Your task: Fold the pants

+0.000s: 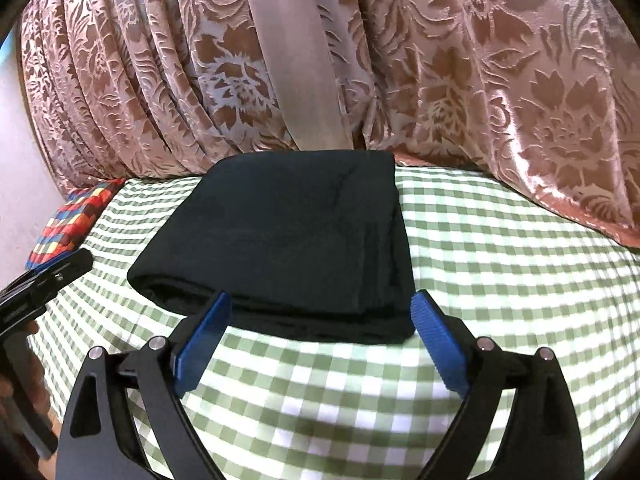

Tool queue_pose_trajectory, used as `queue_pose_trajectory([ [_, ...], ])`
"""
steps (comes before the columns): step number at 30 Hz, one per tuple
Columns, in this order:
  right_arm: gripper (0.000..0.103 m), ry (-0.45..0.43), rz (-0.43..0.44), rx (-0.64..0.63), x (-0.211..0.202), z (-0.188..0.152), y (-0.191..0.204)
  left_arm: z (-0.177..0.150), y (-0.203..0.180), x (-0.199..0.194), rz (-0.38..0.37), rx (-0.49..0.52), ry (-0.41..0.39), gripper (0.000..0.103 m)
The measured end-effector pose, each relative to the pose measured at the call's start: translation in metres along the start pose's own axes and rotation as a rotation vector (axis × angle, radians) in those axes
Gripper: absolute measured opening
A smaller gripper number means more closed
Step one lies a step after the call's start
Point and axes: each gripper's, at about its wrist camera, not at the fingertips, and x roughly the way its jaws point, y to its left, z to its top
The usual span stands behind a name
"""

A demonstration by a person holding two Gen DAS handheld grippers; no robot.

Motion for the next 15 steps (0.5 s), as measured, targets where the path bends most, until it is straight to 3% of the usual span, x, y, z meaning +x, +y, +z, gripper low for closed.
queue_pose_trajectory([
  [7,0.092,-0.006,-0.045,-0.023,-0.010,-0.021,0.026,-0.018,-0.007,-0.030,0.042,0.015,-0.038,0.087],
  [15,0.094,-0.031,-0.112,-0.026,-0.026,-0.040,0.038,-0.040,-0.018,-0.044,0.049,0.029,-0.024,0.093],
])
